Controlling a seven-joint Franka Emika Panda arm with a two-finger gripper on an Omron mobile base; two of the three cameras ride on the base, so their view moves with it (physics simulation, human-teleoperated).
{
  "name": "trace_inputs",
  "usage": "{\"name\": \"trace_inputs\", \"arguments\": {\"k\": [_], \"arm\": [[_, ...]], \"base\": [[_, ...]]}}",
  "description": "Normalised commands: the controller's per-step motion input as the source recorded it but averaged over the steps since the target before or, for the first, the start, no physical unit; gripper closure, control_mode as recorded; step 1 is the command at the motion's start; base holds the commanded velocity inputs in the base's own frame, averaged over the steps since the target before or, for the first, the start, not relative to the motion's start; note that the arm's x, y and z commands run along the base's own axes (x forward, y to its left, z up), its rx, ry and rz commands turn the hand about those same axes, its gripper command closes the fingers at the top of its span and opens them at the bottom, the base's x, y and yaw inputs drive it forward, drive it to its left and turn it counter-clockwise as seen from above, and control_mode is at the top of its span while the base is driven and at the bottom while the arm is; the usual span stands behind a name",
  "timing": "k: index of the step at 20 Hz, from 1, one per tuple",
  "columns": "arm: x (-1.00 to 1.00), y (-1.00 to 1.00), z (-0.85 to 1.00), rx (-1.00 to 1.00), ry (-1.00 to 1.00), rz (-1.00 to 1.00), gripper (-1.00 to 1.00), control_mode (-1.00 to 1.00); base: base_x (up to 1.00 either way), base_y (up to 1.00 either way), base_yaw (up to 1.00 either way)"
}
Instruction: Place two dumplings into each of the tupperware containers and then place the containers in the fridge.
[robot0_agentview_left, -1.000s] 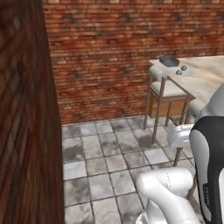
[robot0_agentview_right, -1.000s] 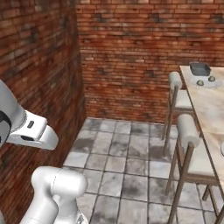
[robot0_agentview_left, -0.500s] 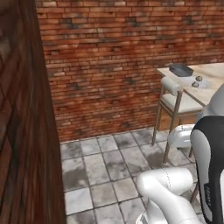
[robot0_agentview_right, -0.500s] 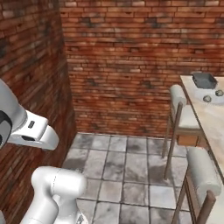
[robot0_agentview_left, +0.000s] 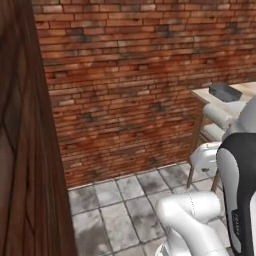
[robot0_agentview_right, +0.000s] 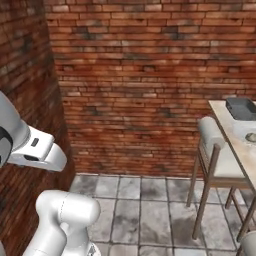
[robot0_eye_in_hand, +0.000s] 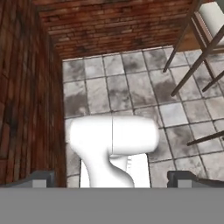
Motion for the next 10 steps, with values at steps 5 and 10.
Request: {"name": "trace_inputs", "arguments": {"k": [5, 10], "arm": [[0.00, 0.00, 0.00, 0.00, 0.00, 0.00, -1.00, 1.00], [0.00, 0.00, 0.00, 0.00, 0.00, 0.00, -1.00, 1.00]], "base": [[1.00, 0.19, -0.25], [0.88, 0.45, -0.54]]}}
